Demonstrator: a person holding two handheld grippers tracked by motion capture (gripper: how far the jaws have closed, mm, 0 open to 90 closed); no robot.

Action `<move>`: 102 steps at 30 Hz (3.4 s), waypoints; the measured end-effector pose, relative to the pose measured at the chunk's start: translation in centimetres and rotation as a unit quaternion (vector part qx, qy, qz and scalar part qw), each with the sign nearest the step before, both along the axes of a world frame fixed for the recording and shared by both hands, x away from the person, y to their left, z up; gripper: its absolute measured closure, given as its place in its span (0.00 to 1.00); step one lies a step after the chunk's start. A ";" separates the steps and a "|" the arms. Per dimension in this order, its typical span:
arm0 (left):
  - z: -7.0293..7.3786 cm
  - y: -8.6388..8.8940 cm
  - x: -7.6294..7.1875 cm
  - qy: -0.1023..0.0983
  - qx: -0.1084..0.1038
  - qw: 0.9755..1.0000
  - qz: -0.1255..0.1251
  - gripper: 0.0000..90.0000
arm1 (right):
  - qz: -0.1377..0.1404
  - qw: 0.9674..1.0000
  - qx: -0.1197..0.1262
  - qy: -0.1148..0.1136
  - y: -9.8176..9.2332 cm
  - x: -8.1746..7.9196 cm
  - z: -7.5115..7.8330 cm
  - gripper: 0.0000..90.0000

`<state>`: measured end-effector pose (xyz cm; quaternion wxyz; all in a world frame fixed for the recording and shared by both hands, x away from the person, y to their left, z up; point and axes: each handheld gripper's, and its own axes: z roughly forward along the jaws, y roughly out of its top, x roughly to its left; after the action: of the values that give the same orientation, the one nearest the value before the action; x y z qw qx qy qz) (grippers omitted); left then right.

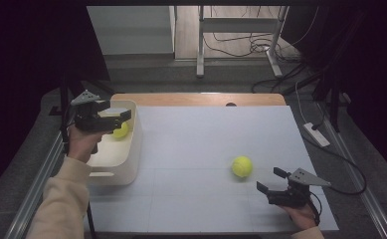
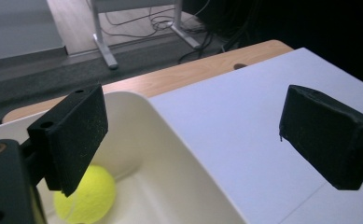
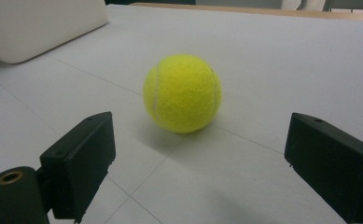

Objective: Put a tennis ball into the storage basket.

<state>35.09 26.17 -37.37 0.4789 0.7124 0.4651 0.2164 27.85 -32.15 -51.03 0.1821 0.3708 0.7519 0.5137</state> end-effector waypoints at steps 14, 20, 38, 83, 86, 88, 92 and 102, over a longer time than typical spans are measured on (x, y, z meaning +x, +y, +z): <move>0.3 -1.8 -0.8 -0.008 -0.016 0.999 -0.031 0.10 | -0.005 1.000 0.001 -0.004 -0.2 -0.4 0.1 0.10; 0.3 -2.8 -1.4 -0.012 -0.015 0.999 -0.042 0.10 | 0.000 1.000 -0.005 -0.003 -0.1 -0.4 0.0 0.10; 0.1 -6.3 -1.7 -0.017 -0.001 0.995 -0.095 0.10 | 0.002 1.000 -0.002 -0.004 -0.2 -0.2 0.0 0.10; -1.3 -13.3 -0.7 0.001 0.031 0.984 -0.176 0.10 | 0.011 1.000 -0.008 -0.004 0.4 -0.3 0.0 0.10; -1.5 -13.5 -0.5 0.006 0.032 0.983 -0.180 0.10 | 0.010 1.000 -0.007 -0.004 0.4 -0.4 0.0 0.10; -1.6 -13.7 -0.5 0.008 0.034 0.982 -0.184 0.10 | 0.009 1.000 -0.007 -0.004 0.3 -0.3 0.0 0.10; -1.8 -14.1 -0.4 0.010 0.037 0.982 -0.186 0.10 | 0.008 1.000 -0.008 -0.004 0.4 -0.3 0.0 0.10; -2.0 -15.6 -0.2 0.007 0.045 0.981 -0.190 0.10 | 0.004 1.000 -0.010 -0.005 0.2 -0.5 0.1 0.10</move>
<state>34.91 10.55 -39.41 0.4756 0.8101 0.3143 0.1373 27.36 -31.97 -50.96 0.1874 0.3630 0.7575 0.5091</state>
